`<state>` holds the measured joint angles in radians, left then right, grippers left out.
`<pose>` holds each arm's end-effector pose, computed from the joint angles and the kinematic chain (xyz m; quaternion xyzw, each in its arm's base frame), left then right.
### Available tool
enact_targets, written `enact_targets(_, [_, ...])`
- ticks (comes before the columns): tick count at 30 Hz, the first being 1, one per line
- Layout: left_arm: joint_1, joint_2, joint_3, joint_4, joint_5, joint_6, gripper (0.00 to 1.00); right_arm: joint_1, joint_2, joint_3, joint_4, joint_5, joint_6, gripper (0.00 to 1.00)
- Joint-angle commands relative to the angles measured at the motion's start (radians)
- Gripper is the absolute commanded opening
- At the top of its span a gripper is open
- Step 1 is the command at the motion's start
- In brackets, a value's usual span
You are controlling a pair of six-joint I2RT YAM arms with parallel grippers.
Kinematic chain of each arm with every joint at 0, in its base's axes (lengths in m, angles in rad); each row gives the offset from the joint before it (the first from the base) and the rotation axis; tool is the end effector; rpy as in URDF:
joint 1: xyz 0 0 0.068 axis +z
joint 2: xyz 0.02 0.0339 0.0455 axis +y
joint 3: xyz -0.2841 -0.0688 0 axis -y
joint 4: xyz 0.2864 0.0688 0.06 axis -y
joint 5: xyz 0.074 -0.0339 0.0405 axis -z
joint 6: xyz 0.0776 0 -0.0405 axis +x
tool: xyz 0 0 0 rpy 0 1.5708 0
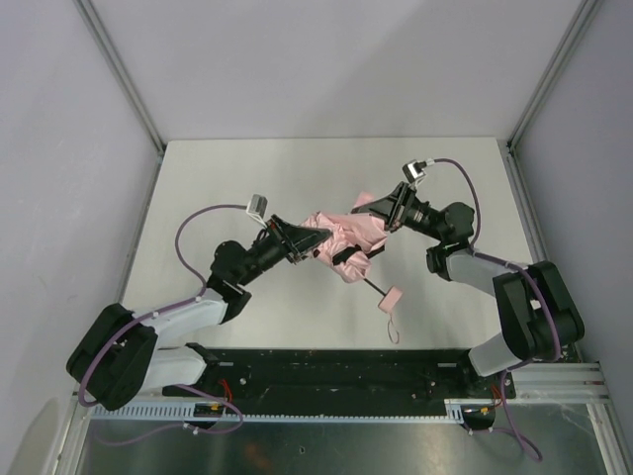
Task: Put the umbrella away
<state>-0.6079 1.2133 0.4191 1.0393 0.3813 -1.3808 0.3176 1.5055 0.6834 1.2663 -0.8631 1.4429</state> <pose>0.2345 -0.1983 0.2528 -0.0894 0.6160 -0.7125 0.3241 0.3167 0.1662 0.2815 -0.0404 0.5989 0.7343 0.3170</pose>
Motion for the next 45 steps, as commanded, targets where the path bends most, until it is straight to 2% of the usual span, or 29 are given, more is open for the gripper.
enact_targets(1, [0.003, -0.013, -0.048, -0.18, 0.15, 0.089, 0.0, -0.032, -0.043, 0.084, 0.294, 0.136, -0.045, 0.0])
enact_targets(6, [0.012, -0.002, -0.045, -0.289, 0.142, 0.089, 0.0, 0.038, -0.134, 0.116, 0.24, 0.109, -0.16, 0.0])
enact_targets(8, [0.017, 0.007, -0.036, -0.336, 0.133, 0.081, 0.0, 0.093, -0.198, 0.138, 0.089, 0.092, -0.308, 0.0])
enact_targets(13, [0.021, -0.005, 0.017, -0.533, 0.054, 0.085, 0.0, 0.281, -0.358, 0.239, -0.498, 0.137, -0.786, 0.0])
enact_targets(17, [0.023, -0.03, 0.086, -0.706, -0.014, 0.079, 0.0, 0.399, -0.384, 0.259, -0.737, 0.206, -0.988, 0.0])
enact_targets(20, [0.023, -0.021, 0.188, -0.905, -0.045, 0.078, 0.0, 0.481, -0.383, 0.261, -0.849, 0.271, -1.107, 0.0])
enact_targets(23, [0.032, -0.004, 0.239, -0.971, -0.009, 0.052, 0.0, 0.565, -0.382, 0.261, -0.946, 0.357, -1.229, 0.0])
enact_targets(29, [0.095, -0.031, 0.264, -0.98, 0.07, 0.041, 0.0, 0.644, -0.404, 0.258, -1.073, 0.431, -1.353, 0.0])
enact_targets(35, [0.151, -0.029, 0.28, -0.92, 0.208, 0.052, 0.0, 0.648, -0.418, 0.258, -1.147, 0.404, -1.419, 0.0])
enact_targets(42, [0.197, -0.052, 0.256, -0.857, 0.287, -0.014, 0.0, 0.663, -0.38, 0.257, -1.101, 0.273, -1.328, 0.0])
enact_targets(45, [0.208, -0.079, 0.252, -0.866, 0.271, -0.04, 0.0, 0.683, -0.378, 0.239, -1.05, 0.254, -1.261, 0.0])
